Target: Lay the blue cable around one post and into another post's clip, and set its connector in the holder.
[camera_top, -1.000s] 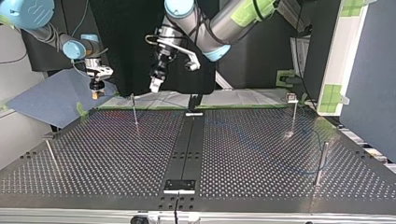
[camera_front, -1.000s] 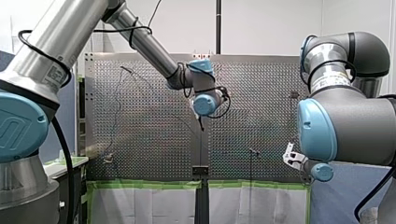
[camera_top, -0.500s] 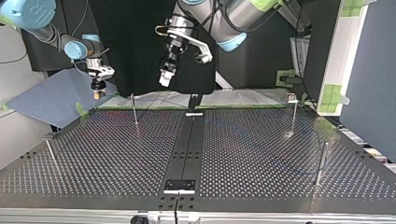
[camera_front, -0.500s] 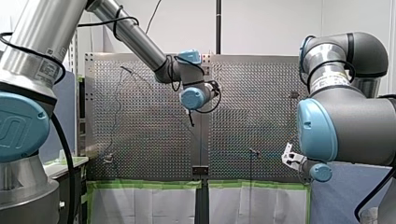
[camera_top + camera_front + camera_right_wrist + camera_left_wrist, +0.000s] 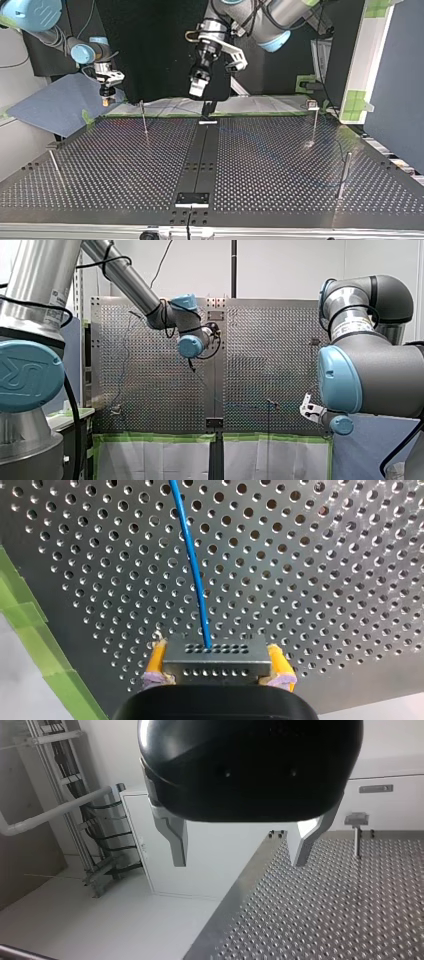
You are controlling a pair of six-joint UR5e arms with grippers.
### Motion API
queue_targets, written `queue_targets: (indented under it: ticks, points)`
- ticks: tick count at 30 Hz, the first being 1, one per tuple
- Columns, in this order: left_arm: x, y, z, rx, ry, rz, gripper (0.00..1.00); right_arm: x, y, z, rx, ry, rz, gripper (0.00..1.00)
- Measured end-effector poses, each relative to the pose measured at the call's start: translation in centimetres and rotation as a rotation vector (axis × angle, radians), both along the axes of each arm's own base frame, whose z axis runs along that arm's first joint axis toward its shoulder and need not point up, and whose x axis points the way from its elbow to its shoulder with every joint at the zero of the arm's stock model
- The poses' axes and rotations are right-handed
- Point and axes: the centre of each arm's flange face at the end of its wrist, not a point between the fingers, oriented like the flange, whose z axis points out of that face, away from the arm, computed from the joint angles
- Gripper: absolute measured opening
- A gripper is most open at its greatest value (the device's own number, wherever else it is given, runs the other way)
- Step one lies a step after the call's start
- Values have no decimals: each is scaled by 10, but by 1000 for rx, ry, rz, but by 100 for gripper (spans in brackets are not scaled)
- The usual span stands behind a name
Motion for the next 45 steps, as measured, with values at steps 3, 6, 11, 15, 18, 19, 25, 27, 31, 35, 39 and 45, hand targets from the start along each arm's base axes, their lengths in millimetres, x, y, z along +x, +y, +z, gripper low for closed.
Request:
queue_targets:
  ticks: [3,6,11,15,18,19,25,27,31,35,39,45]
  points:
    - [4,9,-7,13,-7,4,100,0,0,0,0,0,0,0]
    - [8,19,-15,32,-6,8,100,0,0,0,0,1,0,0]
    - [14,42,-49,99,52,22,100,0,0,0,-1,3,-9,0]
    - [18,60,-78,159,101,56,100,-1,-1,1,-3,4,-17,0]
    - [19,71,-97,198,123,78,100,-1,-1,0,-2,3,-19,0]
    - [18,73,-103,210,128,81,100,-1,-1,0,-2,3,-19,0]
    - [2,83,-140,283,183,79,100,-1,-1,0,-2,3,-19,0]
    - [-5,86,-152,305,207,75,100,0,-1,0,-3,5,-19,0]
    - [-20,91,-173,341,250,63,100,-2,-6,3,-13,17,-31,0]
    - [-36,100,-195,375,298,58,100,-8,-11,8,-15,46,-64,0]
    - [-50,109,-205,393,327,57,100,-14,-14,17,-11,81,-101,0]
    - [-68,122,-215,413,359,59,100,-13,-19,41,-16,91,-128,0]
